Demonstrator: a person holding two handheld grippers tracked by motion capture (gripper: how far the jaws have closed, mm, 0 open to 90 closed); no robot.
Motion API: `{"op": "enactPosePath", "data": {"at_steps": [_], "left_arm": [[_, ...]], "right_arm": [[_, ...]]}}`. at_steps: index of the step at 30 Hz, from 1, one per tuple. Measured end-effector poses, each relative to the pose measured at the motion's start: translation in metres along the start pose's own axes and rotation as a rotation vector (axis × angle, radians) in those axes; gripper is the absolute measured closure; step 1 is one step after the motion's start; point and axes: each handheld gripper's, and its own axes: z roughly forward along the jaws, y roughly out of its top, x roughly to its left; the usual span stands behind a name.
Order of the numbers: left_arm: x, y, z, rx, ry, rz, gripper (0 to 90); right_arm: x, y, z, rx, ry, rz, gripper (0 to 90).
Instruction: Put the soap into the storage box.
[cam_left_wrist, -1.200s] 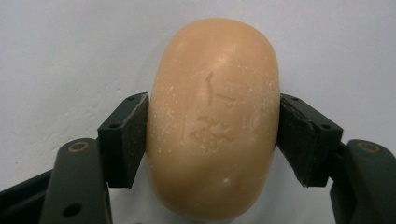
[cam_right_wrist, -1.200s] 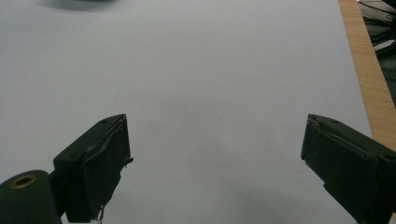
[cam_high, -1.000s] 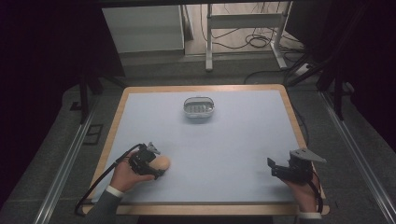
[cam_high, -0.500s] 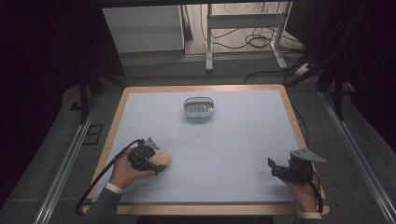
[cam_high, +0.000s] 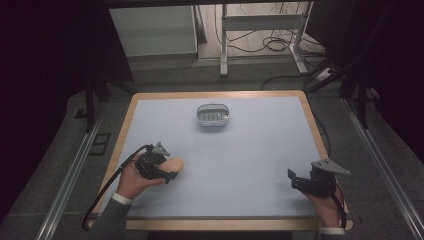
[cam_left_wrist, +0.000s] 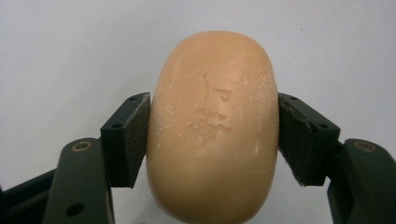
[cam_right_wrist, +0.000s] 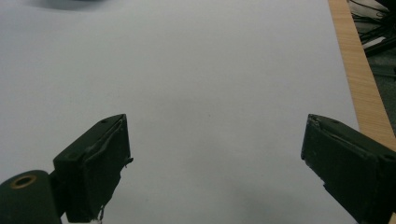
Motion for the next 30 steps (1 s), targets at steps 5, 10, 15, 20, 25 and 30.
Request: {"op": "enactPosePath", "data": {"at_steps": [5, 10, 15, 20, 25, 30], "left_arm": [[-0.001, 0.003, 0.000, -0.006, -0.005, -0.002, 31.8], [-0.001, 0.007, -0.002, -0.017, -0.005, -0.001, 31.8], [-0.002, 0.011, -0.004, -0.026, -0.002, 0.003, 31.8], [-0.003, 0.013, -0.006, -0.037, -0.005, 0.010, 31.9], [-0.004, 0.015, -0.007, -0.042, -0.004, 0.011, 31.9], [-0.004, 0.020, -0.009, -0.050, -0.005, 0.015, 31.9]], "right_arm": [[0.000, -0.001, 0.001, 0.005, -0.003, 0.003, 8.0], [0.000, -0.001, 0.001, 0.005, -0.003, 0.003, 8.0], [0.000, -0.001, 0.001, 0.009, -0.001, 0.002, 8.0], [-0.001, -0.001, 0.001, 0.011, -0.008, 0.003, 8.0], [0.000, -0.001, 0.002, 0.011, -0.005, -0.003, 8.0], [0.000, -0.001, 0.002, 0.011, -0.007, -0.002, 8.1]]}}
